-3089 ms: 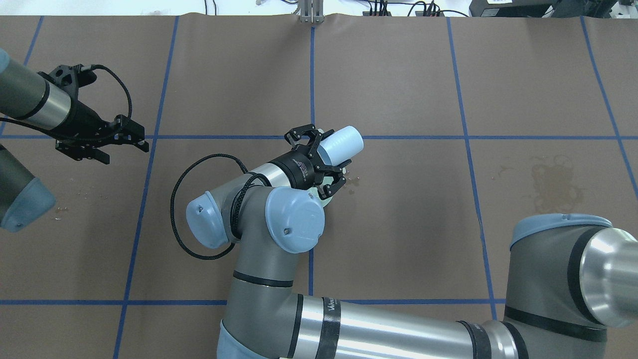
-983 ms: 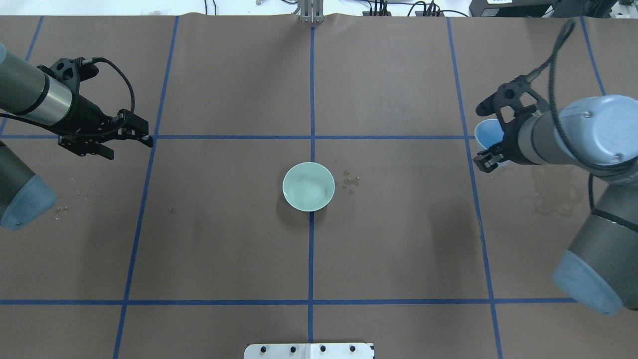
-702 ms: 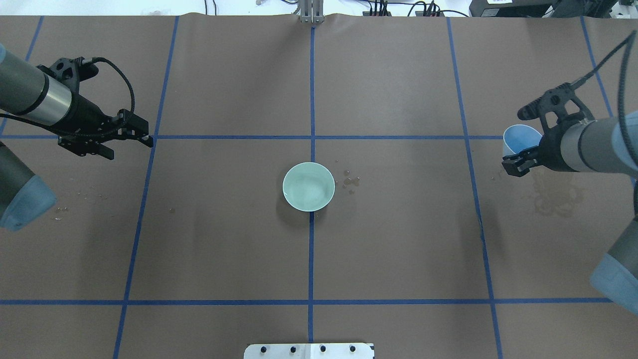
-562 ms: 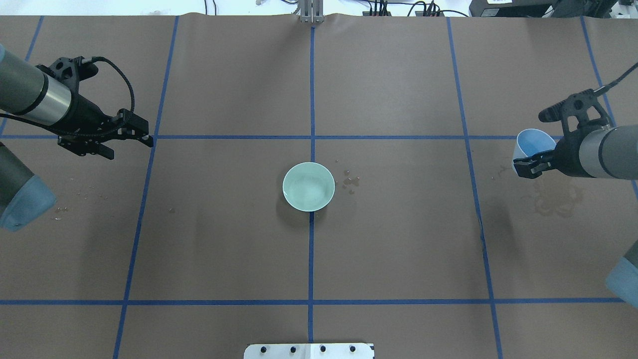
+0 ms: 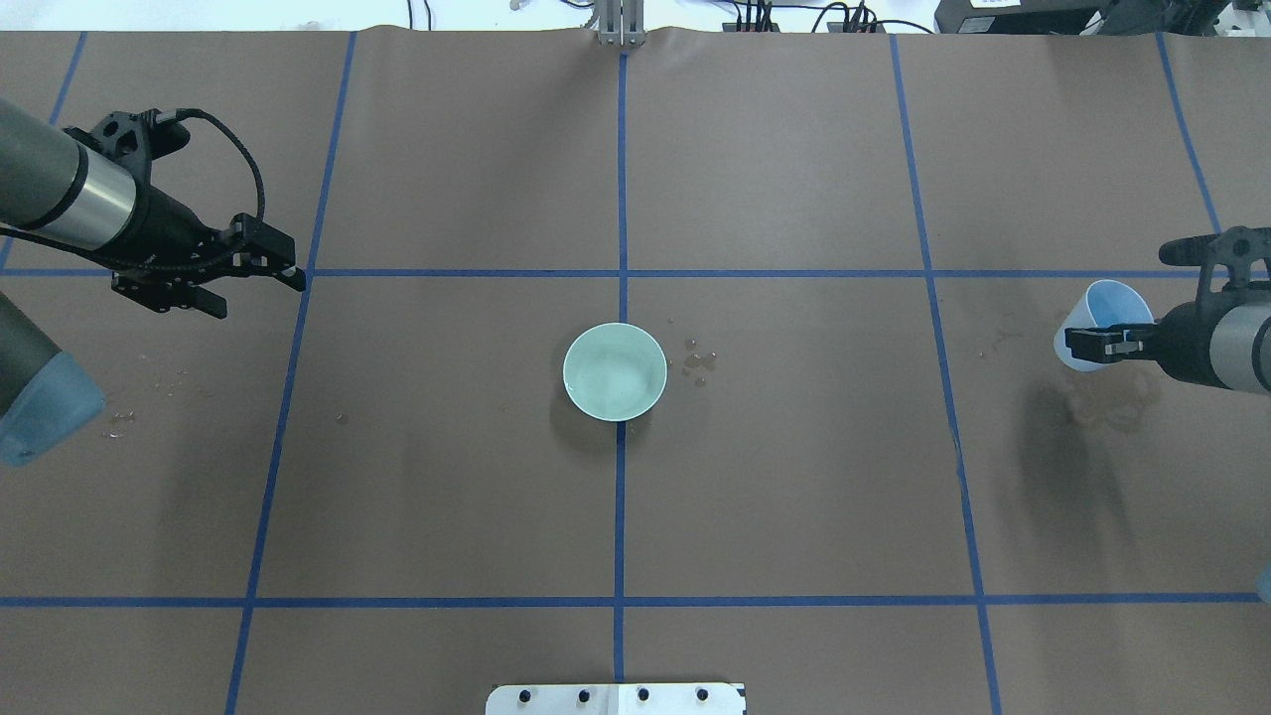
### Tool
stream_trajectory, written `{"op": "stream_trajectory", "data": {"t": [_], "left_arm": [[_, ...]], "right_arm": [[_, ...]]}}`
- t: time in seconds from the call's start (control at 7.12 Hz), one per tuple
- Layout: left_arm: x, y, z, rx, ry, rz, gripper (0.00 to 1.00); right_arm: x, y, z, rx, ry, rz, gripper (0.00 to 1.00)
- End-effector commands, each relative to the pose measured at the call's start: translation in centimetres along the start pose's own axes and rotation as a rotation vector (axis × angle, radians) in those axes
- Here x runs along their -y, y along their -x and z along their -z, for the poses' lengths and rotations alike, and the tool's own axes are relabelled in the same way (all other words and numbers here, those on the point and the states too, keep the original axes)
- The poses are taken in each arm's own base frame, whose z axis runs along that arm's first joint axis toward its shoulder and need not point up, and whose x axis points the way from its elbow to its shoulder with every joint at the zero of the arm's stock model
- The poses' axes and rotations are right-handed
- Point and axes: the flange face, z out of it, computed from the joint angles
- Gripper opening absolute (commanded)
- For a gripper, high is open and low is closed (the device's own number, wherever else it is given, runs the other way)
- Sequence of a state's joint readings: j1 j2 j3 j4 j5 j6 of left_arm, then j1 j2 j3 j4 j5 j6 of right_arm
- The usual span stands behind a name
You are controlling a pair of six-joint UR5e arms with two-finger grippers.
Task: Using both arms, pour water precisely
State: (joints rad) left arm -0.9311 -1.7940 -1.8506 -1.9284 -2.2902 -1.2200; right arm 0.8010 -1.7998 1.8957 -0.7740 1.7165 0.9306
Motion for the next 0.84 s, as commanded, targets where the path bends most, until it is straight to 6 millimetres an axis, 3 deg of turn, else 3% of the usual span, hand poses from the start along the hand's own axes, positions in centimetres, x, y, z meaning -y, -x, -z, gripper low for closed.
{"op": "stream_trajectory", "data": {"t": [0.0, 0.7], "left_arm": [[-0.3, -0.3, 0.5, -0.009, -0.003, 0.011, 1.00], [-0.4, -0.2, 0.5, -0.006, -0.002, 0.014, 1.00]], "right_arm": [[-1.3, -1.0, -1.1, -0.018, 0.009, -0.097, 0.00], [-5.2, 2.4, -3.4, -0.041, 0.002, -0.138, 0.00]]}}
